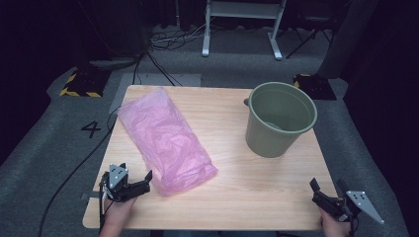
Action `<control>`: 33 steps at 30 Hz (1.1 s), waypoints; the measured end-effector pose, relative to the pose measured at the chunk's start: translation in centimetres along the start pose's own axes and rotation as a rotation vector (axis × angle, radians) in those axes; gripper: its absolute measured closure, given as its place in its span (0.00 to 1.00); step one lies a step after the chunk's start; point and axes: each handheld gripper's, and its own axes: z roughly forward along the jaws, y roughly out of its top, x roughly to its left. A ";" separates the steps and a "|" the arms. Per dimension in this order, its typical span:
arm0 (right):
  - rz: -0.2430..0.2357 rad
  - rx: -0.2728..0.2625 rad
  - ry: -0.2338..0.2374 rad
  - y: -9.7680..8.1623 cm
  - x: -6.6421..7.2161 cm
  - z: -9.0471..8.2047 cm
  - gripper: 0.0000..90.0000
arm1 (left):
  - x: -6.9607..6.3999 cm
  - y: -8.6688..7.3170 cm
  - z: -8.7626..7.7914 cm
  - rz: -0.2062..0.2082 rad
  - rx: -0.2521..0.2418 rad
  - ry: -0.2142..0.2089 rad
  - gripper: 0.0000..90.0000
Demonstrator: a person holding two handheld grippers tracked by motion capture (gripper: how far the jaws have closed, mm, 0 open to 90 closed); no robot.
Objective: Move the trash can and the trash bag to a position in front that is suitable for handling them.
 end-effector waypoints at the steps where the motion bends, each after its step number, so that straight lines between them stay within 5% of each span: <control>1: 0.008 0.005 0.001 0.0 -0.1 0.0 0.00 | -0.3 0.3 -0.1 -0.004 -0.013 -0.007 0.00; 6: 0.025 0.040 0.022 0.2 -0.3 0.3 0.00 | -1.7 1.6 -0.2 0.022 -0.029 -0.101 0.00; 11: 0.037 0.042 0.037 1.1 -0.4 1.1 0.00 | -3.0 2.9 0.9 0.052 -0.035 -0.123 0.00; 16: -0.006 0.057 0.065 2.4 -0.3 3.0 0.00 | -4.8 4.8 3.3 0.045 -0.053 -0.167 0.00; 24: -0.006 0.037 0.080 4.0 -0.8 6.6 0.00 | -8.1 8.8 7.7 0.055 -0.093 -0.245 0.00; 28: -0.003 0.027 0.068 4.9 -1.2 8.1 0.00 | -9.7 9.9 10.0 0.086 -0.094 -0.249 0.00; 33: -0.012 0.022 0.054 5.9 -1.6 10.0 0.00 | -11.4 10.6 12.9 0.068 -0.079 -0.256 0.00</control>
